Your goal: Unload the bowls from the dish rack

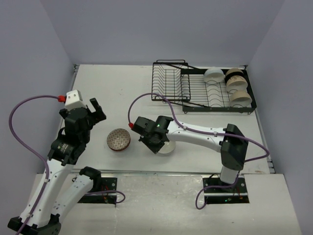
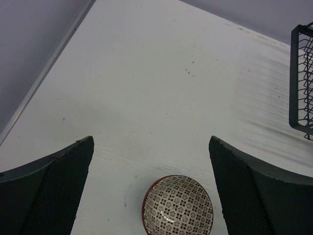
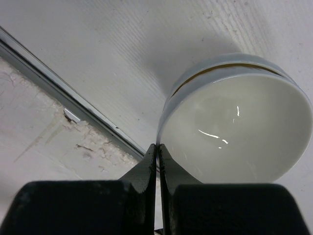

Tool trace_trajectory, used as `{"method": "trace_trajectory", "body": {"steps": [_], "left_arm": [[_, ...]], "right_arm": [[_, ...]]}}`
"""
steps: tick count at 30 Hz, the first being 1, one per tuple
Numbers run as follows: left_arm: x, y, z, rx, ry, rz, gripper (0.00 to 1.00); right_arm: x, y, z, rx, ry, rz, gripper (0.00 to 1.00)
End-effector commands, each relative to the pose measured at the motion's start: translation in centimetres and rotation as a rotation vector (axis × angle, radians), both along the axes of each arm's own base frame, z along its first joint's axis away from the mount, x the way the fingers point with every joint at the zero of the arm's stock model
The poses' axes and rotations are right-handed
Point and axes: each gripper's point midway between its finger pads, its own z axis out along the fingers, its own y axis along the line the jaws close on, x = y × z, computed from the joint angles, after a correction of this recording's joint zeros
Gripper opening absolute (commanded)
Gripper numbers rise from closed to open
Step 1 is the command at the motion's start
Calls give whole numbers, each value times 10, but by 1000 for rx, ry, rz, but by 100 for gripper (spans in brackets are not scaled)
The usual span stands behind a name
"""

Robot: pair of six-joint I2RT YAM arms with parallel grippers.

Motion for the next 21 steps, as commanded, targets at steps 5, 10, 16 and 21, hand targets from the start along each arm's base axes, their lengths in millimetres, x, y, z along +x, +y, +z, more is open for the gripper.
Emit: {"method": "trace_trajectory", "body": {"steps": [5, 10, 16, 21], "left_arm": [[5, 0, 7, 3, -33, -2, 100], [6, -2, 6, 3, -30, -13, 100], [6, -3, 6, 2, -31, -19, 100], [7, -4, 6, 3, -29, -26, 100]], "right_arm": [[2, -5, -12, -35, -9, -11, 0], [18, -12, -9, -48, -69, -66, 0], [24, -14, -7, -43, -84, -85, 0], [25, -8, 11, 33, -105, -89, 27]]}}
